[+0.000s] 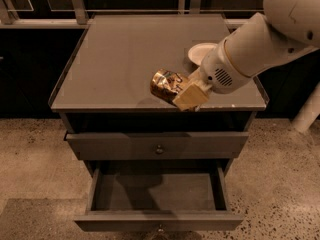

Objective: Place orange can into middle drawer

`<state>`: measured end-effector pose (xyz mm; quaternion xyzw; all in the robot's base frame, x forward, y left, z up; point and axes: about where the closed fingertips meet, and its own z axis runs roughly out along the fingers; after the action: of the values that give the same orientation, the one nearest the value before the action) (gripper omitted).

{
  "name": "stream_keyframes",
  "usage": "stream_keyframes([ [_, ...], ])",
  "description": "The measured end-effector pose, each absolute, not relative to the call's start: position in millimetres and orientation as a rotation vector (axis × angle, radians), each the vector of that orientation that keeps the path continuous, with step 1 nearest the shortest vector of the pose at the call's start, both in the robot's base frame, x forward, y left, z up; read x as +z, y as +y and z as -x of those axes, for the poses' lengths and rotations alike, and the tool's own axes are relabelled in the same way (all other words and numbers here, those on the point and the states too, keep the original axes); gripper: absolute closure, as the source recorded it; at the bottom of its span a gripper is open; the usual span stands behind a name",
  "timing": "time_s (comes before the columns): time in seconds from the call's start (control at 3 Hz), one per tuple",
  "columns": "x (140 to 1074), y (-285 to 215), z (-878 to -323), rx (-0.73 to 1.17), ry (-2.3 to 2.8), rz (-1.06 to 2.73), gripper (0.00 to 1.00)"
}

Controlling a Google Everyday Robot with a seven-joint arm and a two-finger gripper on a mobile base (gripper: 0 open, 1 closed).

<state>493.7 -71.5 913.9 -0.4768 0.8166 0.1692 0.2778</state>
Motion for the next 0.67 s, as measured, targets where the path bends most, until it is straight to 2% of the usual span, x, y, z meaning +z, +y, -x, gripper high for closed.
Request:
stream_keyframes([
  [0.33,881.1,-76.9,-476.8,0.558,2.214,1.204,1.0],
  [0.67,834.8,-108.0,-453.8,0.557,2.288,0.976,1.0],
])
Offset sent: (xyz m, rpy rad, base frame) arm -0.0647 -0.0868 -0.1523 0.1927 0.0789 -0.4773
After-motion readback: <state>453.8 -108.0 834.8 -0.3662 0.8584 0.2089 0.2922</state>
